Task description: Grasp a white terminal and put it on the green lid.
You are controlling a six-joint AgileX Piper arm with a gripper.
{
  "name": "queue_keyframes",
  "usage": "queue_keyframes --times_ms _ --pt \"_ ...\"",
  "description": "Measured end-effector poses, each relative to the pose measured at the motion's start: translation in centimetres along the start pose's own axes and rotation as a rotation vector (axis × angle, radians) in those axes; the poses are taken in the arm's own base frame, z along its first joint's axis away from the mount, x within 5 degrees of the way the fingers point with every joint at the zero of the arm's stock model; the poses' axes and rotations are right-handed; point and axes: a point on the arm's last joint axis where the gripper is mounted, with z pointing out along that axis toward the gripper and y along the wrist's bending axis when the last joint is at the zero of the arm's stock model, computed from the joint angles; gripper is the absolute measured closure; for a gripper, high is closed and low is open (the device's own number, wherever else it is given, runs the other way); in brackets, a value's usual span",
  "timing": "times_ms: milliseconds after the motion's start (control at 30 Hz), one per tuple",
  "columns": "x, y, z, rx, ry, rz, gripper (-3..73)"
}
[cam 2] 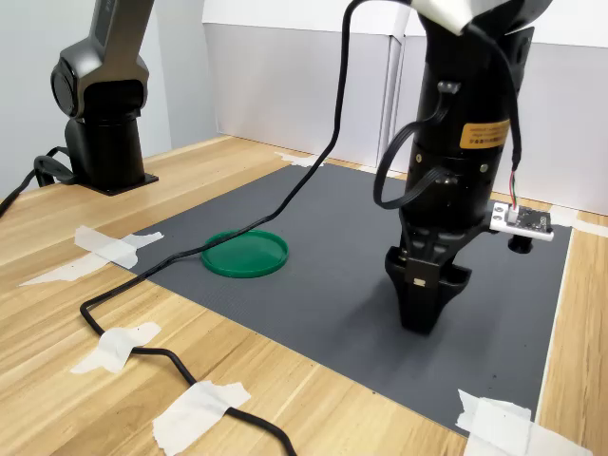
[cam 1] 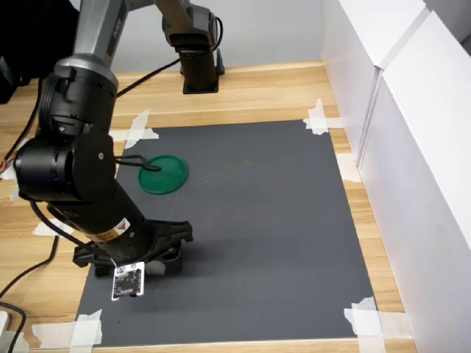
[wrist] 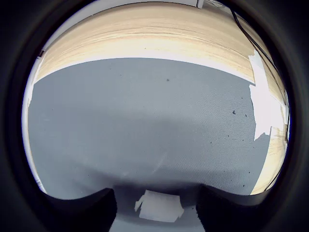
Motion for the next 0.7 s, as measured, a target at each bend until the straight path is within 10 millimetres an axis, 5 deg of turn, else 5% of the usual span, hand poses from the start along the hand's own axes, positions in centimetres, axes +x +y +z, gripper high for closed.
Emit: queue_keyframes --times_ms 233,467,700 --pt "0.0 0.0 0.0 -0.005 0.000 0.003 10.5" --pt "0.1 0.0 0.1 -0.010 0.009 0.023 37.5" --pt "0.2 0.2 -1.3 -0.016 0.005 0.034 38.2"
